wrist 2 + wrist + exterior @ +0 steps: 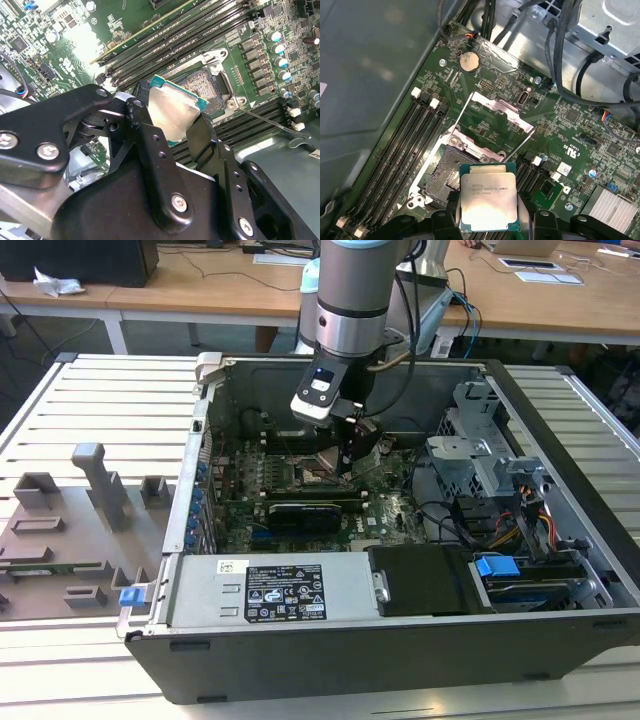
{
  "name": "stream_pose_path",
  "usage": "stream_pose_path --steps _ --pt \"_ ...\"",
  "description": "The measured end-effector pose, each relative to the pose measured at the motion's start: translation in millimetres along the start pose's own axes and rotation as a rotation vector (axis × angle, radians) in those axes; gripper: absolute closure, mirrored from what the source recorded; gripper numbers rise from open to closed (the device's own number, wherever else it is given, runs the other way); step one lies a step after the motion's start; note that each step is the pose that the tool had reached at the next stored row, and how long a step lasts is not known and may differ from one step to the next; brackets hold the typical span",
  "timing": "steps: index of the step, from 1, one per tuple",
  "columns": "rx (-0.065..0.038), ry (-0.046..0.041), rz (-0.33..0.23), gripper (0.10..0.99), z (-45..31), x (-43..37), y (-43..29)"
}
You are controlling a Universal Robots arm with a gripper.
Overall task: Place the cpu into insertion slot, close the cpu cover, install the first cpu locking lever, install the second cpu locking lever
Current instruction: 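Place the cpu into insertion slot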
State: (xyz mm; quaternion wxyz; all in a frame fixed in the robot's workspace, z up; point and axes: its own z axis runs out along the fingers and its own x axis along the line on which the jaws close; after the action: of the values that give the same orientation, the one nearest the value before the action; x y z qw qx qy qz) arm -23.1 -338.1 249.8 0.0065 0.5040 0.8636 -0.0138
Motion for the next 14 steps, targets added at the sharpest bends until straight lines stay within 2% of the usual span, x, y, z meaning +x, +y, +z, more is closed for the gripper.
stream_pose_path --steps 14 --pt "0.009 -0.0098 0.110 0.545 0.3 0.0 0.0"
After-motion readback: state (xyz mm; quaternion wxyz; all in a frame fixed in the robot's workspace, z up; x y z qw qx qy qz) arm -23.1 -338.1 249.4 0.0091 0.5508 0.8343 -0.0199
